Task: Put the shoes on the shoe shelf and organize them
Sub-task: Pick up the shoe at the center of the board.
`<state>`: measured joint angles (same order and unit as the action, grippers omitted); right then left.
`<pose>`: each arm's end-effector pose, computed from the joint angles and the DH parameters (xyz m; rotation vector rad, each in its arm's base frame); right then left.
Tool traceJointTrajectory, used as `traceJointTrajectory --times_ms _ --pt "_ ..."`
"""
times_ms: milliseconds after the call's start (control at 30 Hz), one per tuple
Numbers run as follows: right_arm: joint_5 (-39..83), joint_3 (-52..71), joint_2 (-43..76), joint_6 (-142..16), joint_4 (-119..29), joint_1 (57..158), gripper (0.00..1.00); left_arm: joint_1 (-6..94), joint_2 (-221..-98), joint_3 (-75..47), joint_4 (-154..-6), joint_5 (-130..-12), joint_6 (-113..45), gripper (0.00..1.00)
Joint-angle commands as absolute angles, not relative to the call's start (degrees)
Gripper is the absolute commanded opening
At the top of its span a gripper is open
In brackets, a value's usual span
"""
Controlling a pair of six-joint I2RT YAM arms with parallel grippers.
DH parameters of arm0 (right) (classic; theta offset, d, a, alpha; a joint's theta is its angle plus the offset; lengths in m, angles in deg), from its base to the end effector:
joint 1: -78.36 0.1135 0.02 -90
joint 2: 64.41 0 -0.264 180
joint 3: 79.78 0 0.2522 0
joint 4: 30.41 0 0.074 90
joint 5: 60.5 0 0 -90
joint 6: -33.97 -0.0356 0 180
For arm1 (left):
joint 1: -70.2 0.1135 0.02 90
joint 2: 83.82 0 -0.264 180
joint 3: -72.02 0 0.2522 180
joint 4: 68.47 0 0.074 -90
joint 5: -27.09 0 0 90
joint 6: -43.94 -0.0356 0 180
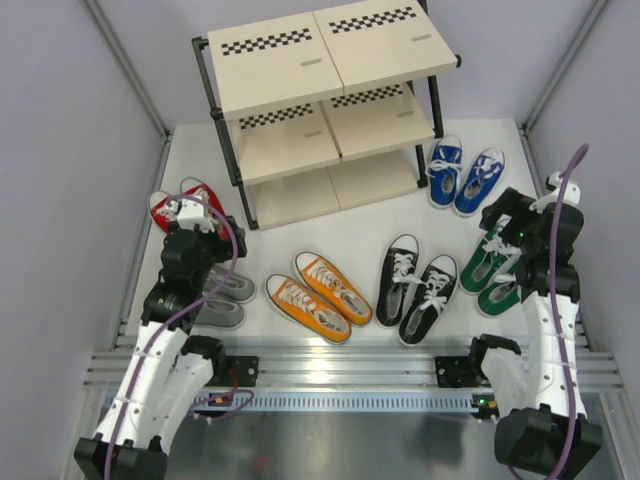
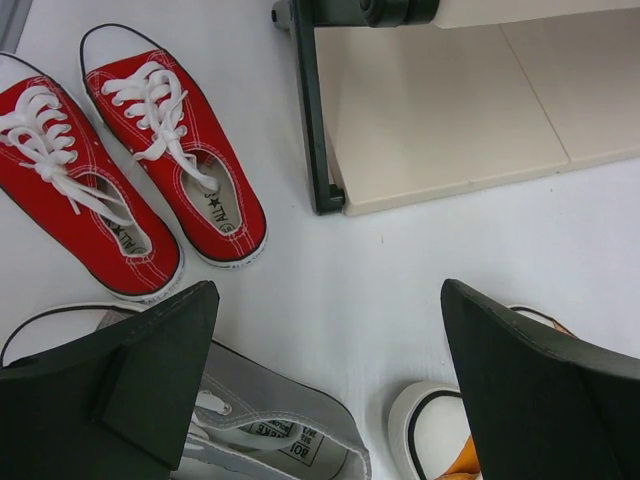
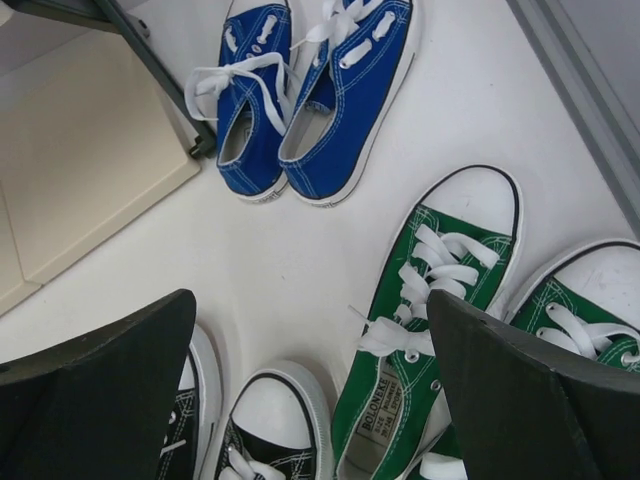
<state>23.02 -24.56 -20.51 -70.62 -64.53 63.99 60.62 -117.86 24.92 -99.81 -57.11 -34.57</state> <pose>0.1733 -0.0403 0.3037 0.4201 1.9224 0.1138 0.1493 -0.0216 0.2839 -0.1007 1.8884 -0.1556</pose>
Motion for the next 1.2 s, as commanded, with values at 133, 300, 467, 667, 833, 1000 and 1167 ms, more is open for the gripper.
traceJointTrajectory --times_ms 133,300,467,667,833,1000,1167 --pt "-1.9 -22.5 -22.0 -56.6 -61.9 64.6 0.99 60.4 -119.7 21.6 -98.0 -50.1 -31.8 0.98" --pt "-20.6 -20.1 -21.9 -36.2 -69.5 68.8 0.99 60.4 -124.0 18.7 -101.8 -42.4 -26.0 0.98" --pt "-28.7 -21.9 -21.3 -24.7 -75.1 70.7 0.99 60.9 -131.4 14.5 -105.1 -41.0 -19.0 0.95" --pt "-26.4 -22.8 -23.1 -24.1 -76.7 72.2 0.99 63.3 -140.2 6.0 -107.9 -35.6 -13.8 0.86" --pt "-25.3 -23.0 -24.3 -24.5 -76.5 72.7 0.99 75.0 -147.5 4.6 -111.1 -45.5 -9.7 0.77" --pt "-25.2 -23.2 -24.7 -24.6 -76.4 73.1 0.99 81.4 -153.6 5.3 -107.5 -52.2 -8.9 0.66" --pt "-24.9 -23.4 -24.7 -24.3 -76.4 73.8 0.99 86.8 -158.9 4.2 -105.4 -56.6 -8.7 0.54"
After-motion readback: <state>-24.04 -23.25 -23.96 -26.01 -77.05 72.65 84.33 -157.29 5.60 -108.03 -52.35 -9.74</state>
